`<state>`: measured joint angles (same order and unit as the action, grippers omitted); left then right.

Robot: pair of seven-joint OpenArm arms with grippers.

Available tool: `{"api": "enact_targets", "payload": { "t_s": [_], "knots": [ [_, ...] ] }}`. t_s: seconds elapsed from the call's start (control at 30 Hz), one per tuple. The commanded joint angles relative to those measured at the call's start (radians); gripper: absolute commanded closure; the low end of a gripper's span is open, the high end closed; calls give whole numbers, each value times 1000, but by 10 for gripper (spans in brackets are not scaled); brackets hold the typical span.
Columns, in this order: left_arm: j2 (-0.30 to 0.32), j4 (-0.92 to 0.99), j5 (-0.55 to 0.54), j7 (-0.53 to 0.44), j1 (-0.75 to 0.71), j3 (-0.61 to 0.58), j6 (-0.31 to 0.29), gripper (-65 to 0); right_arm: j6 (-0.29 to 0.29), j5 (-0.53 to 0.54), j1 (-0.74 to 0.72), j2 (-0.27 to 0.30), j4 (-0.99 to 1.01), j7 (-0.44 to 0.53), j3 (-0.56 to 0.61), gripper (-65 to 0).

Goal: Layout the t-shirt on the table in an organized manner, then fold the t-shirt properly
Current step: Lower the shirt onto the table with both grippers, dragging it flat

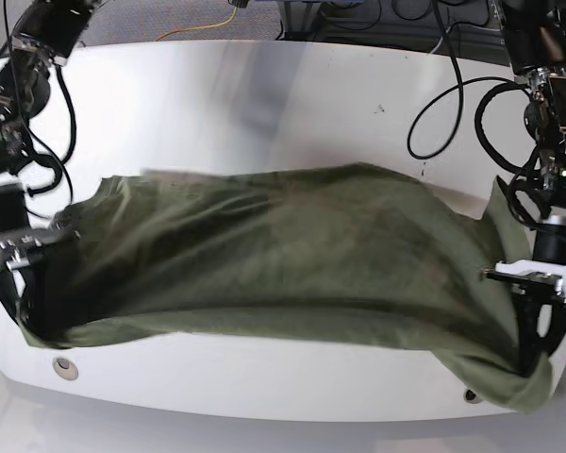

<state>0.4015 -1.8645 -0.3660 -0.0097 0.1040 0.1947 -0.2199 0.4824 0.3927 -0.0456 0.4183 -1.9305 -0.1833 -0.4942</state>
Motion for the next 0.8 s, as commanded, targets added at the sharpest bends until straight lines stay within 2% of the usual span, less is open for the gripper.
{"api": "enact_targets", "payload": {
  "t_s": [0.0,0.23,0.6,0.77],
  "knots": [
    [-3,52,-5,-29,53,-5,12,-1,-1,-30,-60,-8,52,18,27,0],
    [-48,260,-5,-29,159,-27,9,-1,-1,-97,-188,-28,250,21,124,0],
    [-48,581,-5,-31,336,-131,7,-1,-1,-105,-423,-23,641,24,234,0],
    [-49,667,-5,-65,368,-171,7,0,-1,-105,-523,-22,859,92,309,0]
  ]
}}
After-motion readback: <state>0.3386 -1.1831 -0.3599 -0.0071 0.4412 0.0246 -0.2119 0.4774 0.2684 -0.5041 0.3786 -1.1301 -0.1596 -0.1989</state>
